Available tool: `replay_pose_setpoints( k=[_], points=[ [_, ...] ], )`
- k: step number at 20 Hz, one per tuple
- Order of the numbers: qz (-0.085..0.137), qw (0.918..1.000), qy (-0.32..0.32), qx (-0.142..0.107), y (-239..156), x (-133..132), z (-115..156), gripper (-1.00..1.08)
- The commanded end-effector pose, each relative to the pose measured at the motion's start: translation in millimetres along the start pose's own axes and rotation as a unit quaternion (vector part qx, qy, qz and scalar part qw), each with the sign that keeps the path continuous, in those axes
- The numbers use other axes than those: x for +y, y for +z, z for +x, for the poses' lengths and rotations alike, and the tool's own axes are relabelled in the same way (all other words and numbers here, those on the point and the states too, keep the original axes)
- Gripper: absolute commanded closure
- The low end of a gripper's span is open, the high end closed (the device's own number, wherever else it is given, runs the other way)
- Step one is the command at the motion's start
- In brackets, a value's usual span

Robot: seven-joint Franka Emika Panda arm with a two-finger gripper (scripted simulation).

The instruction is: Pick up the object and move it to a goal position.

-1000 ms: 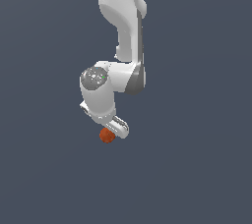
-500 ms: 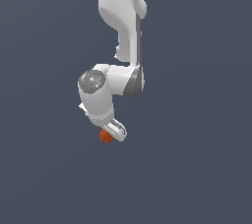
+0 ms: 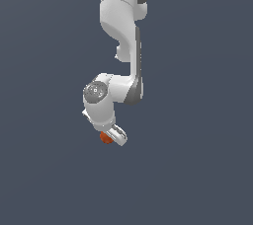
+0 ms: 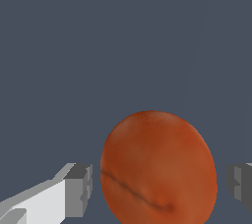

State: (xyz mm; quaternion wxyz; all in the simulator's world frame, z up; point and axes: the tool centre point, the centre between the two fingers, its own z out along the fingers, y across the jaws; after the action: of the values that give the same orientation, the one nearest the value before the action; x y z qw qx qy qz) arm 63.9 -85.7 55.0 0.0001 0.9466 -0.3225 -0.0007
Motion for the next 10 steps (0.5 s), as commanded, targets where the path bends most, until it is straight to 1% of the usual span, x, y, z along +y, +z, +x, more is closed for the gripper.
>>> replay_pose_setpoints(
  k=[1,5,6,10],
  points=[
    [0.0,1.0,0.0,0.001,7.3,-0.3,0.4,-0.92],
    [0.0,1.0,0.0,0.001,8.1,-0.9,1.5,-0.92],
    [0.0,1.0,0.0,0.001,8.1,-0.9,1.5,1.08],
    [0.0,1.0,0.0,0.001,8.1,-0.9,1.5,1.08]
  ],
)
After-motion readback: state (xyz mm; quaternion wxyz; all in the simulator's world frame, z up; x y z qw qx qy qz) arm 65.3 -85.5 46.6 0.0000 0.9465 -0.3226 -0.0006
